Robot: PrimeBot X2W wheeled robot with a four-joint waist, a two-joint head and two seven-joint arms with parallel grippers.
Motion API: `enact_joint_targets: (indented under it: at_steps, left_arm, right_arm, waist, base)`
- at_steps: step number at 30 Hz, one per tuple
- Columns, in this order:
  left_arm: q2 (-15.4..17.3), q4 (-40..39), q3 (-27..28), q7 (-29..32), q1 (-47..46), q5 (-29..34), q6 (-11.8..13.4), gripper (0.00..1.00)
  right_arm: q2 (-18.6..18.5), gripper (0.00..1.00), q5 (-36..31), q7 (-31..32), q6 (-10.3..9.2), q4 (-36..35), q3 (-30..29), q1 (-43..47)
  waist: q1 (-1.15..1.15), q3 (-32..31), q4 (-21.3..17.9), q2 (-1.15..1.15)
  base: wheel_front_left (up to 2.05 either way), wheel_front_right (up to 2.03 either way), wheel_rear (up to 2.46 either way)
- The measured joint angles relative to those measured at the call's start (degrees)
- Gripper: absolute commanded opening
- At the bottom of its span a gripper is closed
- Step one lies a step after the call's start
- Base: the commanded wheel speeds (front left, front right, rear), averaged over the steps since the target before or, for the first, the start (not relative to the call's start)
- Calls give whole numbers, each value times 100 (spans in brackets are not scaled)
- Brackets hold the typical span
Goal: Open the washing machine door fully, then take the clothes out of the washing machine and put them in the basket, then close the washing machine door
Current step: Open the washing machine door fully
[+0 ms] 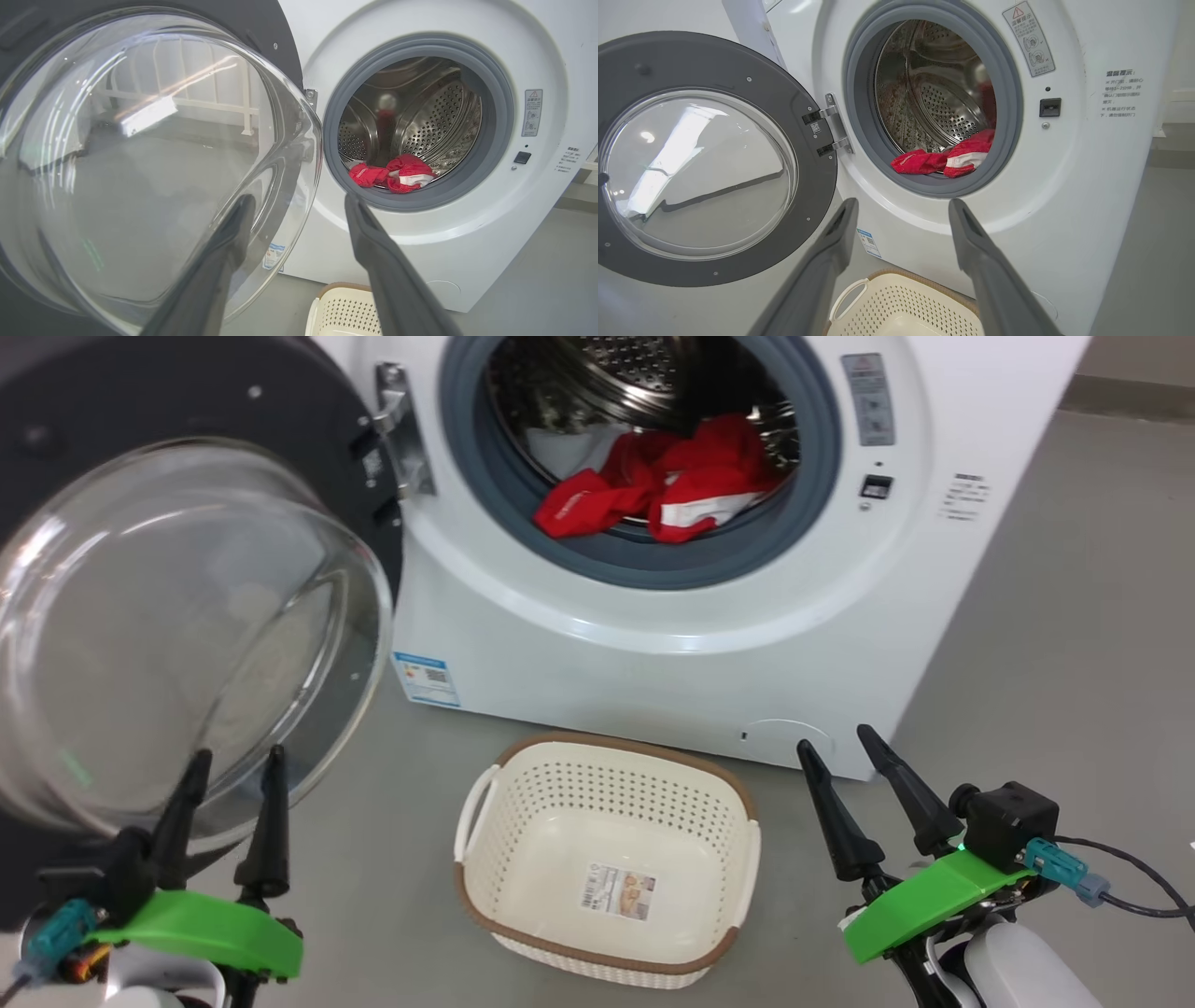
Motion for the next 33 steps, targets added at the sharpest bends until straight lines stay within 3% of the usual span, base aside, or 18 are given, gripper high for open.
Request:
enact_joint_targets:
  at_steps: [15,25,33]
  left_arm:
    - [-334,-593,100,-121,600,97,438,100]
    - [-410,-743,180,-144,706,445,491,100]
    - [-502,-782,207,-145,886,407,430,100]
  right_arm:
    - [-112,100,-93,0,0,-73,-32,-5]
    - [-127,100,-140,-15,0,-130,-189,-7]
    - [-145,100,-175,-31,0,-190,-335,-5]
  waist:
    - [0,0,-1231,0]
    - [0,-16,-1921,0]
    - [0,-46,-2086,0]
  base:
    - [0,0,0]
    - [0,0,0]
    - [0,0,0]
